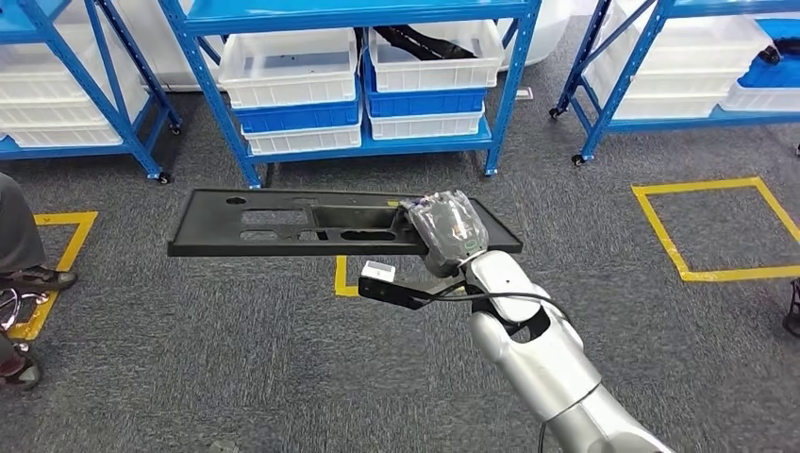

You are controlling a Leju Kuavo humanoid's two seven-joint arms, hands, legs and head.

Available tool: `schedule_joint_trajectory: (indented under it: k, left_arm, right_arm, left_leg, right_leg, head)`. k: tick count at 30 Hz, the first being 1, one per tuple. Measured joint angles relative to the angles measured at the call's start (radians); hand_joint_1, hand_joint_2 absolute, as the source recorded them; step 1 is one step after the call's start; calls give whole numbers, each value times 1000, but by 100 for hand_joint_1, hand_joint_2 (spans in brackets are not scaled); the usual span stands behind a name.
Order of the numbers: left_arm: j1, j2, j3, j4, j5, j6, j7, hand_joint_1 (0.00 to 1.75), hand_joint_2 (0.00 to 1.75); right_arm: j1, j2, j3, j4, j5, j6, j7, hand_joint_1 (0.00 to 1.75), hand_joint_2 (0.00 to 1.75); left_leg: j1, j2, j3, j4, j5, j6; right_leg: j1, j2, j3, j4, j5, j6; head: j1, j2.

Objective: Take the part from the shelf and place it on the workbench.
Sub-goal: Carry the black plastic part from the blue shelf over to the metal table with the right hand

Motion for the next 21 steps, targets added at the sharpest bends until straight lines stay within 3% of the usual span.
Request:
schedule_joint_trajectory:
  k: [2,4,6,7,8,9,12,15,17,19,21]
  left_arm:
    - [1,0,1,0,0,0,1,0,175]
    - [3,0,2,0,0,1,3,0,175]
    - [4,0,5,0,1,2,7,0,175]
    - [4,0,8,0,2,2,9,0,175]
    - [4,1,11,0,3,2,10,0,175]
    - [4,1,14,-1,5,2,11,0,175]
    - [0,3,19,-2,8,2,12,0,175]
    - [-1,5,23,-2,8,2,12,0,175]
    - [-2,5,25,-2,8,2,13,0,175]
    - [-4,4,25,-2,8,2,13,0,175]
    - [-6,4,26,-2,8,2,15,0,175]
  right_arm:
    - [-1,1,4,1,3,-1,-4,173,175]
    - [-2,4,7,2,11,-3,-7,173,175]
    - [-3,7,10,3,18,-6,-7,173,175]
    - [-3,8,13,4,20,-7,-8,173,175]
    - [-3,10,16,5,21,-7,-8,173,175]
    - [-4,11,19,6,23,-7,-8,173,175]
    - [-10,18,25,7,25,-7,-9,173,175]
    - [-18,23,30,7,25,-8,-9,173,175]
    - [-23,25,32,7,25,-8,-9,173,175]
    - [-28,24,33,8,24,-8,-10,173,175]
    - [-28,21,36,11,23,-8,-11,173,175]
  left_leg:
    - [7,-1,-15,18,-22,-11]
    - [12,-2,-44,94,-100,-21]
    - [14,-2,-83,219,-167,-28]
    - [15,-2,-89,259,-173,-29]
    - [15,-2,-80,269,-165,-29]
    - [15,1,-48,231,-143,-26]
    - [5,25,61,62,-108,-7]
    - [-9,22,67,31,-100,15]
    - [-3,14,67,14,-88,29]
    - [4,4,63,4,-74,40]
    - [5,-10,51,4,-66,42]
  right_leg:
    - [-6,-4,-10,3,12,-20]
    - [-6,-11,-19,4,28,-37]
    - [0,-18,-36,10,41,-42]
    - [2,-22,-46,16,44,-42]
    - [4,-27,-56,23,46,-42]
    - [5,-31,-64,30,46,-42]
    - [10,-47,-78,42,49,-37]
    - [12,-61,-84,40,55,-26]
    - [13,-51,-96,56,43,-19]
    - [10,-23,-137,142,-4,-22]
    - [3,-8,-198,281,-62,-24]
  head:
    - [0,0]
    - [-1,0]
    - [-1,0]
    - [-1,0]
    - [-1,0]
    - [-1,0]
    - [0,0]
    - [-3,0]
    - [-3,0]
    - [-2,0]
    - [-1,0]
